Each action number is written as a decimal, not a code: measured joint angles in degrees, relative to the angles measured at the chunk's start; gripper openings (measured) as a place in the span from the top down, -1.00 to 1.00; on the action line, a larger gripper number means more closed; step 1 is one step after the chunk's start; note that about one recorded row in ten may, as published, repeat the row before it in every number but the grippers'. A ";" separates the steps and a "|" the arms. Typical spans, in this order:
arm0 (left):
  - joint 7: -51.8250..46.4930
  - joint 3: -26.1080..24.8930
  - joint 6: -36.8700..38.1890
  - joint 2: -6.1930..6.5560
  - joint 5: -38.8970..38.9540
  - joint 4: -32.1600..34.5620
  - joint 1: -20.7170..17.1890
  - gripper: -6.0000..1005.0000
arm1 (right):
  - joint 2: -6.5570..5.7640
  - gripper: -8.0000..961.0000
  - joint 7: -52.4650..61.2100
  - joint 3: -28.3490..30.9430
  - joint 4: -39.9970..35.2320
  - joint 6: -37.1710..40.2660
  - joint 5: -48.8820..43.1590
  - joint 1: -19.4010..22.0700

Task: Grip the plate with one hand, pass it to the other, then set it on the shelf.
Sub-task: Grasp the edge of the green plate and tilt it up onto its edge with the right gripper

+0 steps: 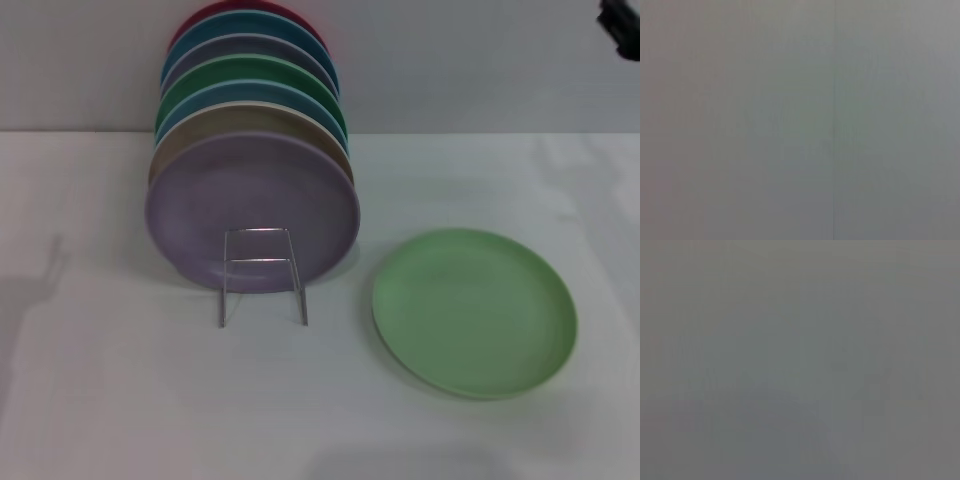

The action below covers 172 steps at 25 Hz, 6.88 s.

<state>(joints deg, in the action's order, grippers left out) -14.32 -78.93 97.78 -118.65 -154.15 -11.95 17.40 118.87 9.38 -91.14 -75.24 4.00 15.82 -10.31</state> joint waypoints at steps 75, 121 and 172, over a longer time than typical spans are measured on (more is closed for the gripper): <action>-2.29 -4.06 -1.41 -0.09 0.17 0.09 1.00 -0.68 | -7.62 -0.41 -30.33 30.46 27.02 -82.17 14.76 -31.62; -3.05 -4.09 -0.21 -0.09 0.08 0.09 -0.09 -0.68 | -7.37 0.48 -31.79 30.23 31.49 -80.03 14.59 -32.49; -3.08 -4.39 1.14 0.00 0.08 0.09 -0.52 -0.68 | 0.01 0.94 -47.30 31.14 0.29 -82.24 18.08 -18.09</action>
<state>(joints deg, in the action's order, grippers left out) -17.41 -83.32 98.92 -118.65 -154.07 -11.86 16.87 118.88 -37.92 -60.00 -74.95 -78.24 33.90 -28.40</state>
